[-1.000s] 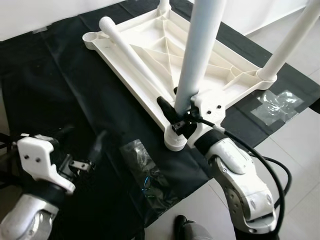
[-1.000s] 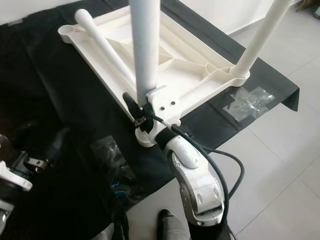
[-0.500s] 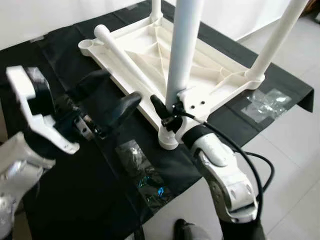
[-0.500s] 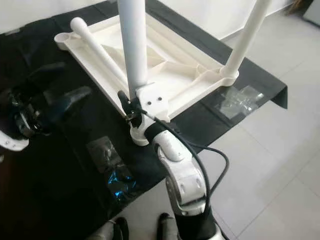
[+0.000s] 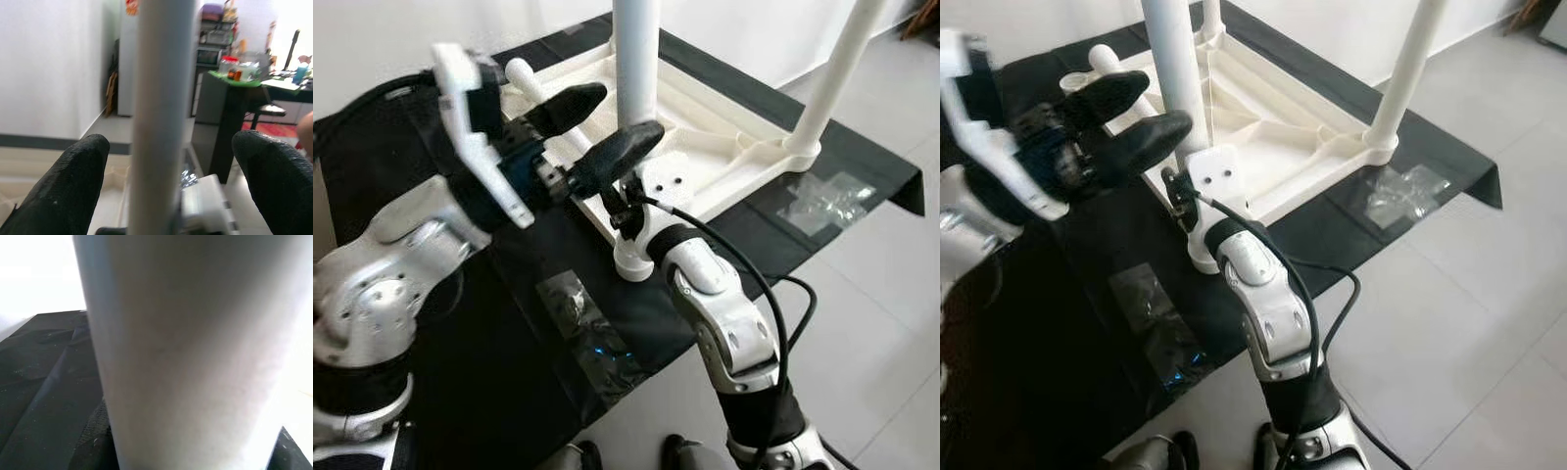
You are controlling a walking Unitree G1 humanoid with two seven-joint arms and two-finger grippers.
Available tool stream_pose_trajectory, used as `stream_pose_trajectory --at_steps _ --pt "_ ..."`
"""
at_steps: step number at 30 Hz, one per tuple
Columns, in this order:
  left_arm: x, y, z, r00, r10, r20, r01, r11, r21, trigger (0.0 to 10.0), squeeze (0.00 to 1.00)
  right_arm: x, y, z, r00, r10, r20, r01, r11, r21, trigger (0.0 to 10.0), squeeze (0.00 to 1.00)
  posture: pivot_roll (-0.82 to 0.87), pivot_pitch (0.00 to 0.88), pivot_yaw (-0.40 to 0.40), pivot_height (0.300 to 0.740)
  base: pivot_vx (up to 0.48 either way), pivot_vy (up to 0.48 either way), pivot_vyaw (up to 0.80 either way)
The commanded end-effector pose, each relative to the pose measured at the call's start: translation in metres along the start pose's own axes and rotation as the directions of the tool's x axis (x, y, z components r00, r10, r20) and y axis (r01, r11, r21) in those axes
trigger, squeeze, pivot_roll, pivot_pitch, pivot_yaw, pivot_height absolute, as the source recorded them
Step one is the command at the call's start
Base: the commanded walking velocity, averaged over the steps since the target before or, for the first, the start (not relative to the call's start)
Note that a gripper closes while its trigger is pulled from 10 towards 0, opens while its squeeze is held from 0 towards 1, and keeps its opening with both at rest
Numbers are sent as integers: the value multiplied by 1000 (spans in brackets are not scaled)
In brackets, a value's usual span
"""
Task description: Building children table
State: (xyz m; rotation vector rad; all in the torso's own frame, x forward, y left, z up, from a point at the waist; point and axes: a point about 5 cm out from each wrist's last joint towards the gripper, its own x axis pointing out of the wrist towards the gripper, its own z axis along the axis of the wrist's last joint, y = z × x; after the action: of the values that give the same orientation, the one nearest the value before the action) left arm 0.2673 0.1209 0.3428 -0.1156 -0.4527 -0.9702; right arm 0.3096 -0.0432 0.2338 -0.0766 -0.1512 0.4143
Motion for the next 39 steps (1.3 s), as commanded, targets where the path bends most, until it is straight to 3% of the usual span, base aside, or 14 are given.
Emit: stream_pose_trajectory --at_steps 1,7,12,14,16,17,23,31,32,34,36,37,39 --pt "2 0 -1 1000 -1 -7 1 1000 9 10000 0 -4 3 -50 971 4 -239 9 998 55 10000 0 40 214 62 740 0 0 0" --pt "9 3 1 1000 -15 -4 15 1000 2 10000 0 -1 7 -51 972 12 -235 2 998 59 10000 0 42 212 64 740 0 0 0" --pt "24 4 6 999 -40 8 39 998 55 10000 0 0 16 -51 971 48 -232 -32 997 72 10000 0 44 205 63 740 0 0 0" --pt "30 3 9 998 -65 8 65 995 77 4902 0 1 19 -51 971 62 -232 -46 996 74 10000 0 42 205 64 740 0 0 0" --pt "30 3 9 998 -65 8 65 995 77 4902 0 1 19 -51 971 62 -232 -46 996 74 10000 0 42 205 64 740 0 0 0" --pt "31 3 9 997 -77 9 76 994 80 196 0 1 19 -51 970 64 -233 -48 996 73 10000 0 41 205 64 740 0 0 0" --pt "36 1 7 987 -155 -43 159 981 116 0 0 2 20 -52 969 74 -236 -57 995 77 10000 0 40 201 67 740 0 0 0" --pt "39 2 5 982 -176 -62 182 976 121 0 0 3 20 -51 969 83 -231 -69 995 67 10000 0 39 199 71 740 0 0 0" --pt "40 2 4 981 -181 -66 188 974 125 0 0 4 20 -48 971 110 -211 -96 993 76 10000 1000 39 197 71 740 0 0 0" --pt "40 2 4 981 -181 -66 188 974 125 0 0 4 20 -48 971 110 -211 -96 993 76 10000 1000 39 197 71 740 0 0 0" --pt "42 1 4 978 -193 -73 202 971 131 0 0 8 14 -34 969 214 -124 -203 974 98 10000 1000 41 198 74 740 0 0 0" --pt "42 1 4 978 -193 -73 202 971 131 0 0 8 14 -34 969 214 -124 -203 974 98 10000 1000 41 198 74 740 0 0 0" --pt "43 0 3 976 -204 -78 213 968 132 0 0 11 2 -13 928 373 -18 -371 926 74 10000 1000 40 198 75 740 0 0 0"
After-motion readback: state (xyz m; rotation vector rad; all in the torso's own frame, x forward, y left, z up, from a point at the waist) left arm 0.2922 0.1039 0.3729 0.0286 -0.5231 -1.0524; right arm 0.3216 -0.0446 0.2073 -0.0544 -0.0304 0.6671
